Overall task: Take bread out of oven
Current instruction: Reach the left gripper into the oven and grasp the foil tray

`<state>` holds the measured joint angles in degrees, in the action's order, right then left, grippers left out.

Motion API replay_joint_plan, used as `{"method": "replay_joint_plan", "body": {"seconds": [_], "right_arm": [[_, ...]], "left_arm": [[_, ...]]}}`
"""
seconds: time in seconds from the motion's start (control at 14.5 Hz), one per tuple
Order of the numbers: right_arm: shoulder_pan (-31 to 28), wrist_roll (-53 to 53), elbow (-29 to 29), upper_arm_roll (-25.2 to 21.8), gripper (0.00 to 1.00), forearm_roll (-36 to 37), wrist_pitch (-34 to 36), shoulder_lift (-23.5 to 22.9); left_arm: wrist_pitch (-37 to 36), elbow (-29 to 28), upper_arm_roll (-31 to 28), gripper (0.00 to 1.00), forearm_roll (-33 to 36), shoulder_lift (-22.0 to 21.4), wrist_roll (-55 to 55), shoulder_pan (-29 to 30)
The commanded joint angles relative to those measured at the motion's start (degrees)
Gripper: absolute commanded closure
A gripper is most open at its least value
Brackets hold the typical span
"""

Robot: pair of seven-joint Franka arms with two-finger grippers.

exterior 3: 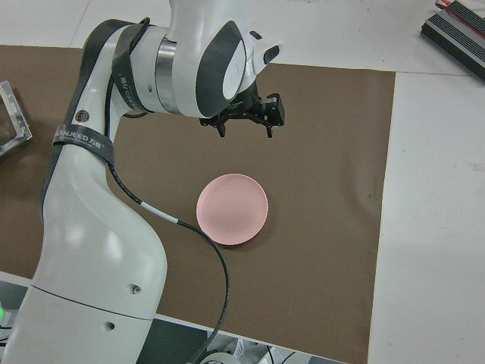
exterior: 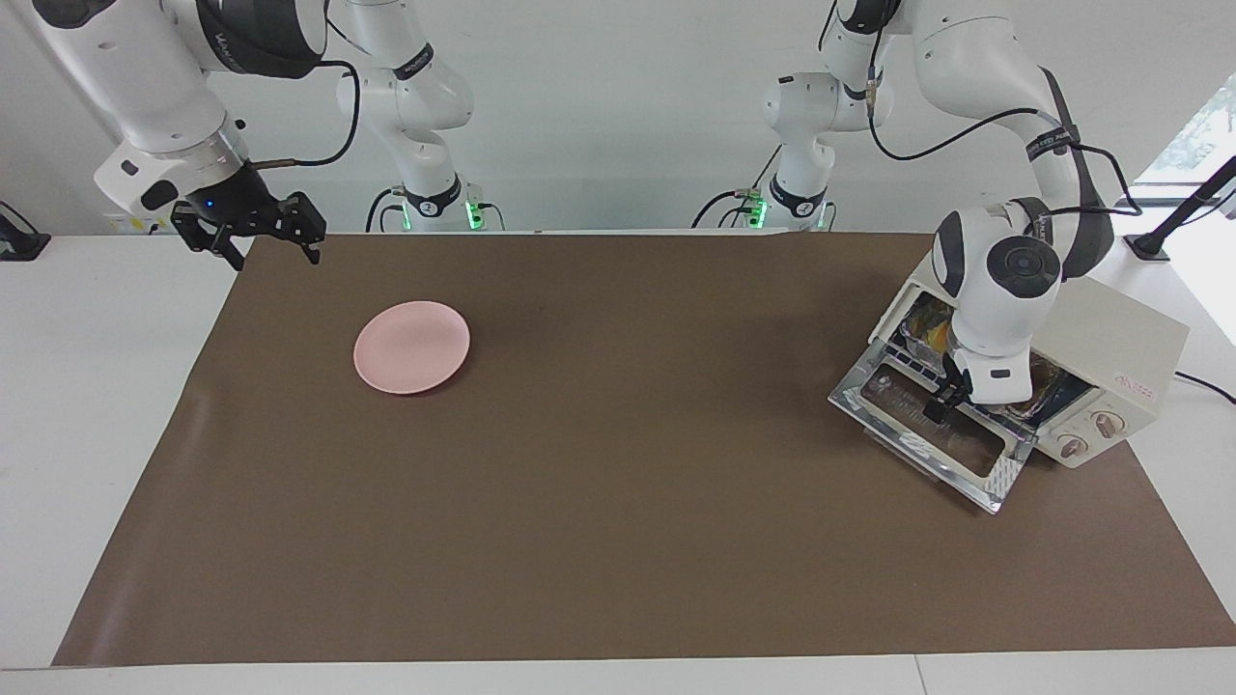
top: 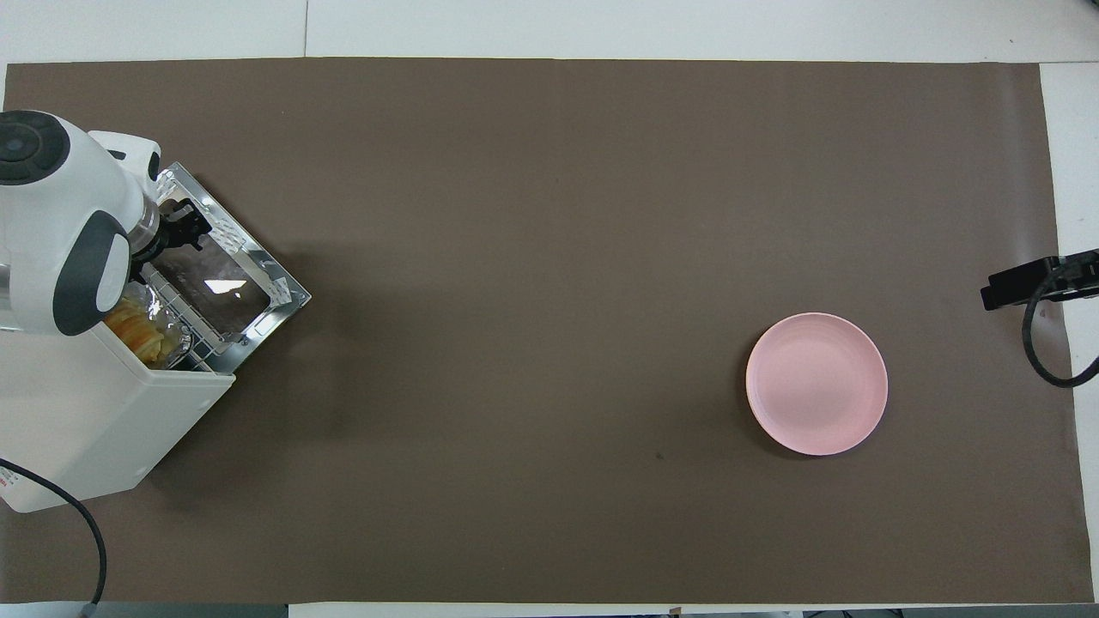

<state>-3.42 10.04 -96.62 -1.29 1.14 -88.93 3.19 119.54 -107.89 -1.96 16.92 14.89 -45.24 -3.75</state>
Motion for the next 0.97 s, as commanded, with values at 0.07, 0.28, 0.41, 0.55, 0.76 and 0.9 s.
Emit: {"method": "replay_joint_plan", "body": {"seconds": [0.07, 0.28, 0.41, 0.55, 0.76, 0.9], "right_arm": [[-0.7, 1.0, -0.8, 0.4, 0.0, 0.0, 0.2, 0.8], [-1.1, 1.0, -0.8, 0.4, 0.0, 0.0, 0.4, 0.8], [-1.2, 1.0, -0.8, 0.3, 0.0, 0.0, 2.8, 0.8], [-1.1, 1.0, -0.8, 0.3, 0.0, 0.0, 3.0, 0.8], [-1.2, 1.4, -0.8, 0.3, 0.0, 0.0, 3.1, 0.9], [-1.2, 1.2, -0.8, 0.2, 0.0, 0.0, 3.1, 0.9]], "left_arm": [[3.0, -6.7, 0.2, 1.0, 1.8, -4.0, 0.1, 0.3], [2.1, -2.6, 0.4, 1.0, 1.8, -2.8, 4.4, -2.8], [0.6, 3.6, 0.6, 1.0, 1.2, -0.1, 4.7, -6.1], [-2.7, 10.8, 0.9, 1.0, 0.4, 2.7, 5.1, -9.4], [-3.5, 16.0, 0.9, 1.0, -3.1, 4.9, 6.8, -15.1], [-3.3, 17.5, 0.9, 1.0, -6.2, 5.4, 10.3, -19.6]]}}
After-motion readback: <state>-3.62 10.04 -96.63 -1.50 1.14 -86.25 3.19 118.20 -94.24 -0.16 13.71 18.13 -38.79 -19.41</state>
